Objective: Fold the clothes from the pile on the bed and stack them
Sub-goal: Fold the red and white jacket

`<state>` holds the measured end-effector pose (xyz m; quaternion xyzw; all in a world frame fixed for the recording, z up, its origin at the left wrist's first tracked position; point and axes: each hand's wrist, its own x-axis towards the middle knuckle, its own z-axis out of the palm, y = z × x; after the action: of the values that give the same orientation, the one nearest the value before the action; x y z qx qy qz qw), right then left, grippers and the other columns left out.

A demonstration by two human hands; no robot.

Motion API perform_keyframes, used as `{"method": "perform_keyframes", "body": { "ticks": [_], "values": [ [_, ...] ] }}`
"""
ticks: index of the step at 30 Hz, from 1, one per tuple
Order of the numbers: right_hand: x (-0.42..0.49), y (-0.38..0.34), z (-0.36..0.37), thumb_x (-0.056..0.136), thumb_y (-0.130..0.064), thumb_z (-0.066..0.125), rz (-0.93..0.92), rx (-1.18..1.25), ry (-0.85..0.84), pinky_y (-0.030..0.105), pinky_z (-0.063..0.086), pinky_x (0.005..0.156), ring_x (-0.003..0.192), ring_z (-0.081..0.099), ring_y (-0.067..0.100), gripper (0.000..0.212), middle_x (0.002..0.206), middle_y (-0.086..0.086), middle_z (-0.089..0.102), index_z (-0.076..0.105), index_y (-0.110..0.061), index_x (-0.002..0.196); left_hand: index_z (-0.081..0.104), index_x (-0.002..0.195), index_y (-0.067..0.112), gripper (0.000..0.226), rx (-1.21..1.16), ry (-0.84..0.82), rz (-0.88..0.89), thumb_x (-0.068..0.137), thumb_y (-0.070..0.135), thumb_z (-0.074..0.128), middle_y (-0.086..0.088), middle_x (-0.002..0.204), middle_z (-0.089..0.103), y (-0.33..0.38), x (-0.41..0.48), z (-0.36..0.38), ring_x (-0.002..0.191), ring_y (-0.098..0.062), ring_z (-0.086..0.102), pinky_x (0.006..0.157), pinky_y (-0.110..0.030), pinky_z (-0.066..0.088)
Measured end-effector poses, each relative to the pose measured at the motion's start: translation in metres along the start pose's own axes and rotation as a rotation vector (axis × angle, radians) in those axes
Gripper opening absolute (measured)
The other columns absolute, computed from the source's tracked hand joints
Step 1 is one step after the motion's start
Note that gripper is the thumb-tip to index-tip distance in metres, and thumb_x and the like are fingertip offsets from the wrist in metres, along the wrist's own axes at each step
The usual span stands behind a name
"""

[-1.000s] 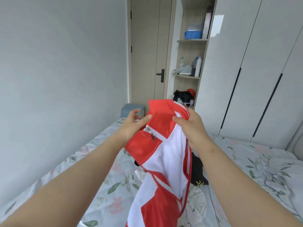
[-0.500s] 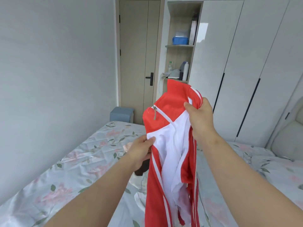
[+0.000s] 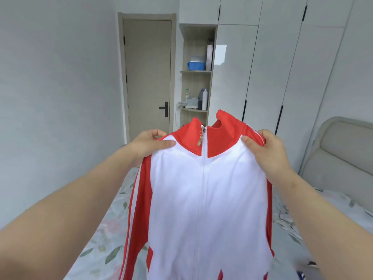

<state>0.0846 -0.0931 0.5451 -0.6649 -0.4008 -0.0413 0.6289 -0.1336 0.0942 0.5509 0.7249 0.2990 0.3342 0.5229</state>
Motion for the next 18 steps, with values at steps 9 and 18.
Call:
{"method": "perform_keyframes", "body": {
  "ticks": [9,18],
  "values": [
    [-0.058,-0.004,-0.069,0.086,-0.031,0.065,-0.127,-0.359,-0.147,0.026,0.034,0.055,0.059,0.047,0.015,0.028,0.061,0.000,0.053,0.055,-0.017,0.064,0.041,0.061,0.011,0.038,0.952,0.064,-0.085,0.091,0.029,0.057,-0.002,0.063,0.041,0.031,-0.079,0.028,0.060,-0.018,0.040,0.053,-0.026,0.029],
    [-0.144,0.010,-0.143,0.090,-0.032,0.060,-0.161,-0.573,-0.232,0.039,0.047,0.079,0.089,0.056,0.027,0.012,0.081,0.001,0.057,0.068,-0.024,0.086,0.049,0.075,0.011,0.021,0.530,0.094,-0.295,0.093,0.018,0.057,-0.003,0.063,0.036,-0.006,-0.201,0.063,0.050,-0.016,0.034,0.041,-0.018,0.032]
  ]
}}
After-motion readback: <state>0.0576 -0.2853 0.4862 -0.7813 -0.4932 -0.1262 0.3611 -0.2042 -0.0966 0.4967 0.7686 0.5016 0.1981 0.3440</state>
